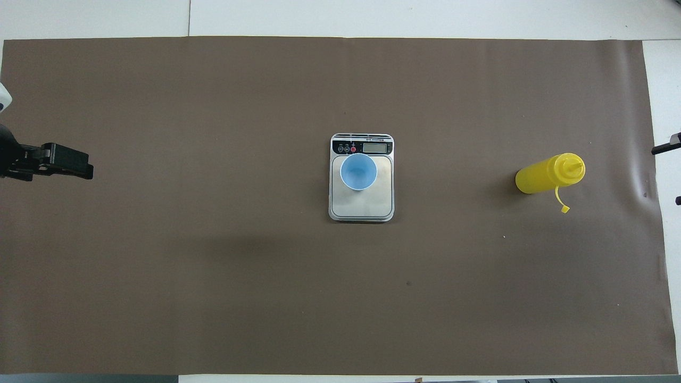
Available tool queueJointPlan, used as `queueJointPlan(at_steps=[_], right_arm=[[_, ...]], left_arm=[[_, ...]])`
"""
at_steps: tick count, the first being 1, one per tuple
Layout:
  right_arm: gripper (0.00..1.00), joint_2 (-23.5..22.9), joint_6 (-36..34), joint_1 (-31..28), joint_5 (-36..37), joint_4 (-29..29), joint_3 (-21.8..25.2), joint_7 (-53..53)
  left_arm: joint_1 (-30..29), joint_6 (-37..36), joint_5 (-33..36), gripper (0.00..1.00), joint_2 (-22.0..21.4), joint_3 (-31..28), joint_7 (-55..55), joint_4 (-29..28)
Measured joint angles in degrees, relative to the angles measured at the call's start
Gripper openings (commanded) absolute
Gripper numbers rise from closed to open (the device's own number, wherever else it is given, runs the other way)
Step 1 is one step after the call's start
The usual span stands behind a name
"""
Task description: Pour seasoning into cup on scale with both arms
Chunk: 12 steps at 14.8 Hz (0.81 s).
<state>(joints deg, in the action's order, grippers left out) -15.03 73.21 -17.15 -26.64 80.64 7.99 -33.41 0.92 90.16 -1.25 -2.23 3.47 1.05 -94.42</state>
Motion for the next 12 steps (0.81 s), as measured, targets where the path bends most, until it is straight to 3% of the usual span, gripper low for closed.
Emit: queueJointPlan(at_steps=[4,8,12], right_arm=[[1.00,3.97,0.00,8.40,5.60,-0.83,-0.25,-0.24],[1.00,6.28,2.02,11.43,7.11,-0.74,-0.32,-0.16],[1.00,10.45,3.45,16.16,15.36,0.03,-0.43,4.79]], left_arm=[[0.00,0.00,0.00,1.00,0.00,0.00,0.00,0.00],[0.00,0.00,0.00,1.00,0.00,0.00,0.00,0.00],[0.00,0.00,0.00,1.00,0.00,0.00,0.00,0.00]])
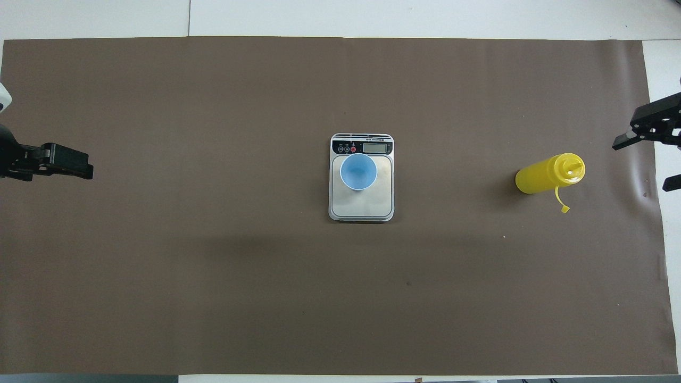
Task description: Pour seasoning into cup on scale with both arms
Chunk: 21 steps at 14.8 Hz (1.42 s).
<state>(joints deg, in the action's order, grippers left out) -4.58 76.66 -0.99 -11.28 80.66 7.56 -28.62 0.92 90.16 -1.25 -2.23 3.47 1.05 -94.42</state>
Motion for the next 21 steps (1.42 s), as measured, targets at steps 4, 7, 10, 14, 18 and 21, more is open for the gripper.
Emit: queueJointPlan(at_steps=[4,7,10,14,18,21], right_arm=[[1.00,2.27,1.79,0.82,6.08,3.48,-0.44,9.54],[1.00,3.01,2.82,1.36,7.30,5.64,-0.68,10.61],[1.00,3.47,3.90,2.41,9.73,7.17,-1.19,11.64],[1.00,3.63,6.00,2.58,10.11,7.94,-1.51,14.53],[1.00,3.73,7.06,2.59,10.18,7.99,-2.34,15.71],[1.00,3.73,7.11,2.10,10.18,8.00,-3.70,15.73]], left_arm=[[0.00,0.00,0.00,1.00,0.00,0.00,0.00,0.00],[0.00,0.00,0.00,1.00,0.00,0.00,0.00,0.00],[0.00,0.00,0.00,1.00,0.00,0.00,0.00,0.00],[0.00,0.00,0.00,1.00,0.00,0.00,0.00,0.00],[0.00,0.00,0.00,1.00,0.00,0.00,0.00,0.00],[0.00,0.00,0.00,1.00,0.00,0.00,0.00,0.00]])
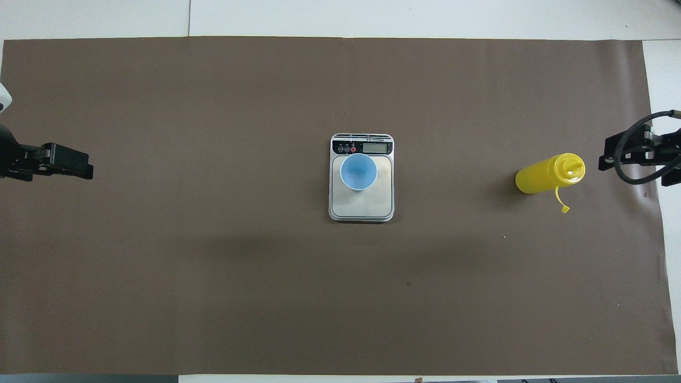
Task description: Pour seasoning into cup on scale with both arms
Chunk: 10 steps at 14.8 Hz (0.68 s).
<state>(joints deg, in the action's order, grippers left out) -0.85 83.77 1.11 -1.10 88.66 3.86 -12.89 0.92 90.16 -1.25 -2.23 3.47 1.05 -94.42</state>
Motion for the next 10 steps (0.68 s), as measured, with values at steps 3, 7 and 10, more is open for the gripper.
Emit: queueJointPlan(at_steps=[3,7,10], right_arm=[[1.00,0.00,0.00,-1.07,0.01,0.07,-0.32,0.22],[1.00,0.00,0.07,-1.75,0.01,0.21,-0.33,5.98],[1.00,0.00,1.45,-2.84,0.01,0.43,-0.32,16.04]], left_arm=[[0.00,0.00,0.00,1.00,0.00,0.00,0.00,0.00],[0.00,0.00,0.00,1.00,0.00,0.00,0.00,0.00],[0.00,0.00,0.00,1.00,0.00,0.00,0.00,0.00]])
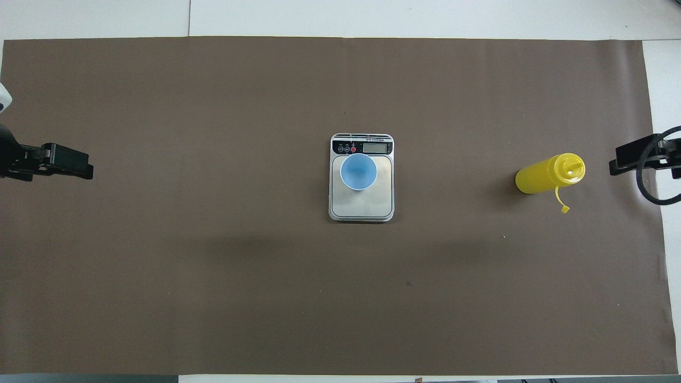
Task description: Pour seasoning into cup on scale with both arms
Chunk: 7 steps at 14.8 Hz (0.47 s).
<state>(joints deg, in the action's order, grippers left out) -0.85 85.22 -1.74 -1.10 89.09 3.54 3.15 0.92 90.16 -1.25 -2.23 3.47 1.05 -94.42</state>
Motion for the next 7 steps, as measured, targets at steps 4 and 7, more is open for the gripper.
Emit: queueJointPlan(at_steps=[4,7], right_arm=[[1.00,0.00,0.74,-0.95,0.00,0.18,0.00,-0.80],[1.00,0.00,0.87,-0.93,0.01,0.24,-0.12,-2.12]], left_arm=[[0.00,0.00,0.00,1.00,0.00,0.00,0.00,0.00],[0.00,0.00,0.00,1.00,0.00,0.00,0.00,0.00]])
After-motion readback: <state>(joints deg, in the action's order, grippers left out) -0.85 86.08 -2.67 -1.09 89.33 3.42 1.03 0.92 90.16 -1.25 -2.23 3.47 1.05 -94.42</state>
